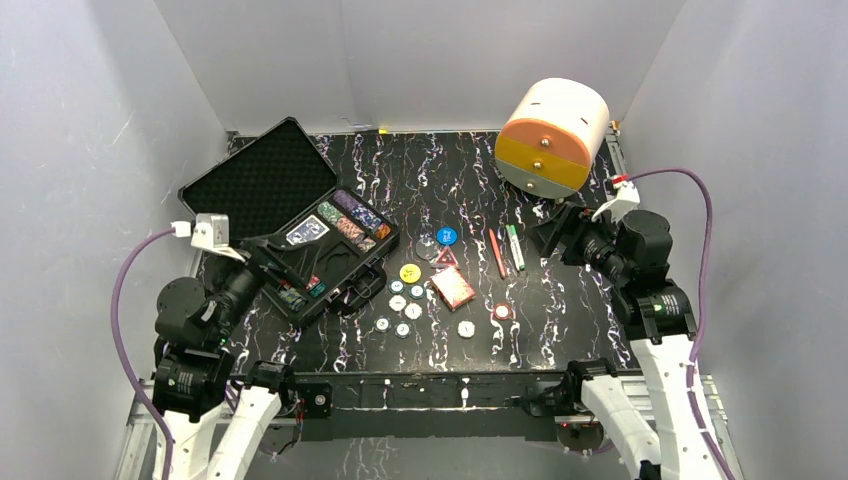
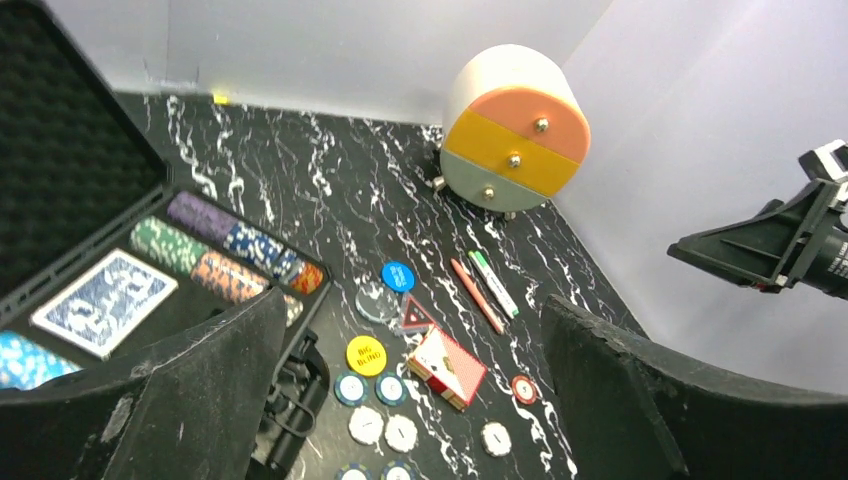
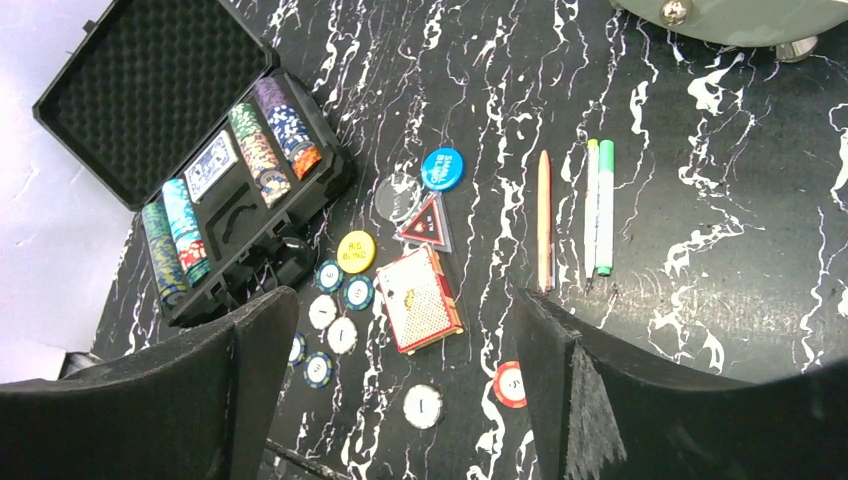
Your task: Pack up texas hold em set
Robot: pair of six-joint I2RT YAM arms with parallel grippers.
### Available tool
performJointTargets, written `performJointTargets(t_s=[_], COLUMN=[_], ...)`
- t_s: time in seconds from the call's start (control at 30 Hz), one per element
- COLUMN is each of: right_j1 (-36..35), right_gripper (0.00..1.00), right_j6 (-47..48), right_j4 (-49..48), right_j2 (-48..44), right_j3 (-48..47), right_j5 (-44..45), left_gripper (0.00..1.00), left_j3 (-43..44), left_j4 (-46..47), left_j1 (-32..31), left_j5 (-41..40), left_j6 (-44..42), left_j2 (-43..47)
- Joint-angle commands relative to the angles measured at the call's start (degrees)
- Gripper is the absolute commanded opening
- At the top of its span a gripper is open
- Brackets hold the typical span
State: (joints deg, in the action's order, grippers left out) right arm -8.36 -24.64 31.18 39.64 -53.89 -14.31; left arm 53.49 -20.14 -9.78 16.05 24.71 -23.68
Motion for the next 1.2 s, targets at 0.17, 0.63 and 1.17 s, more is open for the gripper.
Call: performJointTargets(t_s=[0.17,0.63,1.17], right_j1=[-1.21,-10.26,-37.72], right_gripper=[0.86,0.89,0.92], right_j6=[1.82,-0.07,8.28], right_j4=[2.93,-4.39,-3.60], right_j2=[2.81,15.03,47.70], right_j3=[1.56,5.16,-6.20], right_j5=[-4.51,-1.20,22.06], left_gripper=[0.98,0.98,0.98], left_j3=[-5.36,-14.70,-14.35], left_j4=[-4.31,3.25,11.62], left_j1=[0.46,0.49,0.50], left_j5=[-3.48,0.16,-2.32], left_j6=[7.48,10.55,9.04], left_j2=[4.31,-8.70,-18.87])
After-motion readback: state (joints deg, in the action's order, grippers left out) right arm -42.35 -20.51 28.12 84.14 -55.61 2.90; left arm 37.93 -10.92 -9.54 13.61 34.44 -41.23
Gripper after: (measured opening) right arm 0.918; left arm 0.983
